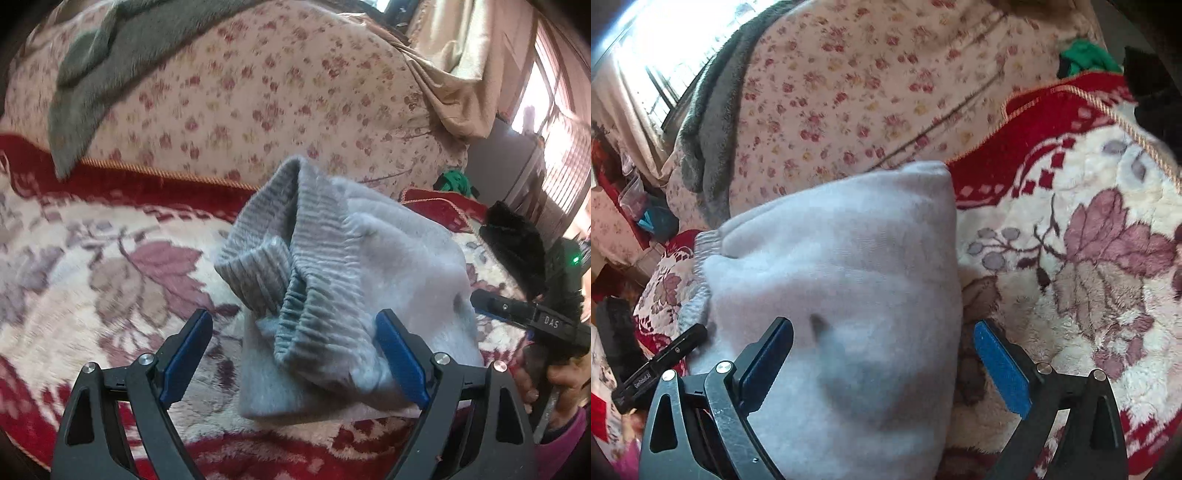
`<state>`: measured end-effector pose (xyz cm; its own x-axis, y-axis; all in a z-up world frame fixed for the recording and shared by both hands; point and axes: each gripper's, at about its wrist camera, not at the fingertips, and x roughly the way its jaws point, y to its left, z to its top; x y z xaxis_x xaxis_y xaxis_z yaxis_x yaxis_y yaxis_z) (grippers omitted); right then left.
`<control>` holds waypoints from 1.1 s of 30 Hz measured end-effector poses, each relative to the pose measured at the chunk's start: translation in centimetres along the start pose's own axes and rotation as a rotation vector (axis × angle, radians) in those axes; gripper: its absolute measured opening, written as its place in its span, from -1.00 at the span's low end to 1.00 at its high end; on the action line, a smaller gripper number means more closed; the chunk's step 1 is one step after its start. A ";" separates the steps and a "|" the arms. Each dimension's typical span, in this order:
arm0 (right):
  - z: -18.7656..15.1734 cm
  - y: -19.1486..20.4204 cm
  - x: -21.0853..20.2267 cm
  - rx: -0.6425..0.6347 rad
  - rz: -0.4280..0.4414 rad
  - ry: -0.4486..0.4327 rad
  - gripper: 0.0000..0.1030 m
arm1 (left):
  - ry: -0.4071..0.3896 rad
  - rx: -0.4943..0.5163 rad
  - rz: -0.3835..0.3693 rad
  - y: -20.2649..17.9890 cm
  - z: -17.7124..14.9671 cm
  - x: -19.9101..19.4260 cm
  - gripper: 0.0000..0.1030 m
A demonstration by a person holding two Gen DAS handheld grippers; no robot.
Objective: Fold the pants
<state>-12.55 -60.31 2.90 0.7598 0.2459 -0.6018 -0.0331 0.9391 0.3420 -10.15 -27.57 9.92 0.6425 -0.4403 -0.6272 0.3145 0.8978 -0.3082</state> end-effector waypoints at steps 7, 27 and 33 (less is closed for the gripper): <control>-0.8 3.3 -0.7 -0.080 -0.066 -0.045 0.95 | -0.073 0.088 0.109 -2.5 1.3 -2.1 0.79; -1.6 5.2 -2.9 -0.122 -0.138 -0.122 0.95 | -0.138 0.186 0.211 -7.6 3.0 -1.9 0.80; -1.6 4.6 -3.1 -0.088 -0.129 -0.128 0.95 | -0.136 0.193 0.219 -8.2 3.2 -1.6 0.80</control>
<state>-16.08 -56.37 5.23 0.8378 0.0945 -0.5377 0.0178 0.9797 0.1999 -11.53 -34.19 15.75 0.7931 -0.2443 -0.5580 0.2768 0.9605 -0.0271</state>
